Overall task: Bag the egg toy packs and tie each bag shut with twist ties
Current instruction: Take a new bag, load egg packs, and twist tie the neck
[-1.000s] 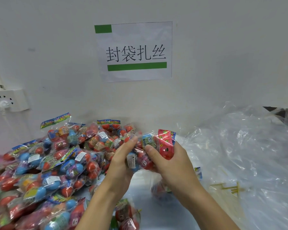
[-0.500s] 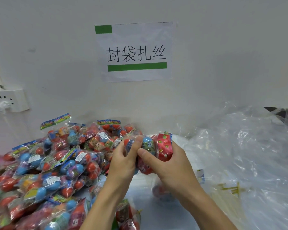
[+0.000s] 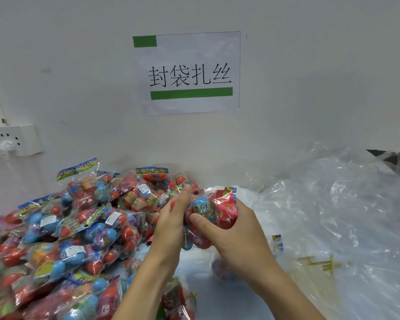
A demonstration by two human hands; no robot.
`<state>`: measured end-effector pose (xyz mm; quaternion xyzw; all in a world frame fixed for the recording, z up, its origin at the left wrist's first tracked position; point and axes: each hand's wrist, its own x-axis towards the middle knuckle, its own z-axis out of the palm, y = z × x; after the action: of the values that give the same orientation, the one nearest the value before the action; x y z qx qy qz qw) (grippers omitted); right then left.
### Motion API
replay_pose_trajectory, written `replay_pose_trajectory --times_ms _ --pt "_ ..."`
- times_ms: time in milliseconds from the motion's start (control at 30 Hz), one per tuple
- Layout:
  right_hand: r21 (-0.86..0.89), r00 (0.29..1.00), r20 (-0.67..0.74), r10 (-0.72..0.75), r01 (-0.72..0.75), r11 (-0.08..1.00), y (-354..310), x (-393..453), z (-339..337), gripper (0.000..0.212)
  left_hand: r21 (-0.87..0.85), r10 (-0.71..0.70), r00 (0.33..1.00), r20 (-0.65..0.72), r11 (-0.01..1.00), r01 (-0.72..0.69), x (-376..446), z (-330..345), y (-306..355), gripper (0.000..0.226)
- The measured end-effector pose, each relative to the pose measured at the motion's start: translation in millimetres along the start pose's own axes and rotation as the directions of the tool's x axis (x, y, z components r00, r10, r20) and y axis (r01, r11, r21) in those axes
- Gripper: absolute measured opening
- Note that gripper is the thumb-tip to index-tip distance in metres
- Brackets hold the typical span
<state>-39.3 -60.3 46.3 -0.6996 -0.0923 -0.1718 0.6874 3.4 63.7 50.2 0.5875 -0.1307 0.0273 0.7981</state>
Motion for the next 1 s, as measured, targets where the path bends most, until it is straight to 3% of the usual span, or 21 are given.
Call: replay_pose_trajectory --times_ms 233,433,533,600,733,867,1000 --pt "0.044 0.998 0.068 -0.005 0.002 0.999 -3.8 -1.8 3.1 0.034 -0.042 0.069 0.991 -0.115 0.996 -0.075 -2.2 8.5 -4.7 0.031" --pt "0.009 0.995 -0.007 -0.103 0.103 0.995 -9.6 -3.7 3.5 0.026 -0.068 0.076 0.993 -0.089 0.994 -0.082 -1.6 7.9 -2.3 0.061" --pt "0.016 0.988 -0.053 -0.144 0.145 0.989 -14.5 -4.7 4.0 0.026 -0.179 0.024 0.997 -0.074 0.983 -0.037 -2.3 3.2 -1.7 0.065" --pt "0.035 0.979 -0.099 -0.178 0.182 0.983 -19.4 -4.6 2.6 0.025 -0.191 -0.013 0.995 -0.095 0.982 -0.005 -0.7 1.3 -2.3 0.055" --pt "0.119 0.952 -0.170 -0.255 0.277 0.954 -34.7 -4.9 -4.1 0.025 0.157 -0.021 0.998 -0.057 0.987 0.029 4.9 3.6 -13.2 0.031" --pt "0.173 0.932 -0.262 -0.251 0.301 0.938 -51.1 -3.6 -19.0 0.038 0.331 -0.022 0.998 0.058 0.944 0.001 1.9 7.7 -20.3 0.019" --pt "0.252 0.941 -0.273 -0.202 0.272 0.929 -60.5 0.6 -46.0 0.041 0.685 0.072 0.993 0.096 0.719 -0.119 -0.2 4.3 -28.5 0.025"
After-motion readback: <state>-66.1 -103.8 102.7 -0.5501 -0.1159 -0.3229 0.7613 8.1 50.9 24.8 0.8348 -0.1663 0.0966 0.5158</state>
